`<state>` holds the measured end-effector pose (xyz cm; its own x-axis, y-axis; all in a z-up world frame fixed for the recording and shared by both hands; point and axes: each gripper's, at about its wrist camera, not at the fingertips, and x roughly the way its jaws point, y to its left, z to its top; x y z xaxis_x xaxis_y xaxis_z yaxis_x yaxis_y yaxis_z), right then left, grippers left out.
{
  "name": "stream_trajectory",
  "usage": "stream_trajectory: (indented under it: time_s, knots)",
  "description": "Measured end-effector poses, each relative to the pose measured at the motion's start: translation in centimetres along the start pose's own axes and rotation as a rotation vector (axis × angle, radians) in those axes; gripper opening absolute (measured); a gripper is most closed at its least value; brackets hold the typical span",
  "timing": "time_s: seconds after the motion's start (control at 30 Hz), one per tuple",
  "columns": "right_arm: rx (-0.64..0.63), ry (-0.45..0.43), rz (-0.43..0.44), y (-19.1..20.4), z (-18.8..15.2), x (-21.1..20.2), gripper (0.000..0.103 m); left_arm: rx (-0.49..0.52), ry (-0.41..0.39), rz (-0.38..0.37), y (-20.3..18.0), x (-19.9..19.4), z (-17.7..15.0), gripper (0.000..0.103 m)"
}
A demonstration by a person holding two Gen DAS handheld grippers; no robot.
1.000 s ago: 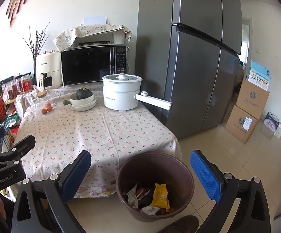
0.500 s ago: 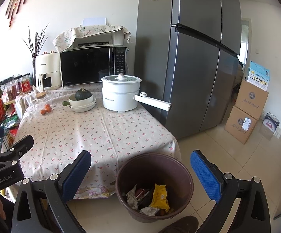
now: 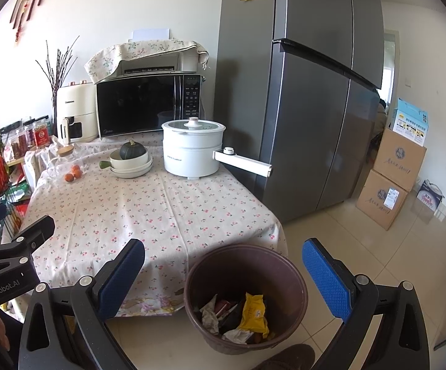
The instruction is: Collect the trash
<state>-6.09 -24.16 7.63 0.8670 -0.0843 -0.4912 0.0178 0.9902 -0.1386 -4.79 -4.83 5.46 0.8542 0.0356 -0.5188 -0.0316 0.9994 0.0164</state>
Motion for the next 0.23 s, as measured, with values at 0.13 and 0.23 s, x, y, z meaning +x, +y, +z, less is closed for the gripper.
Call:
stream_trajectory:
  time_s: [0.13,0.23]
  knots:
    - [-0.003,0.002,0.001,-0.06,0.00,0.17,0.103,-0.001,0.009,-0.016,-0.08,0.31,0.05,0.102]
    - [-0.007,0.009,0.000,0.07,-0.03,0.64,0.103,-0.006,0.027,-0.031,0.09,0.90,0.10,0.103]
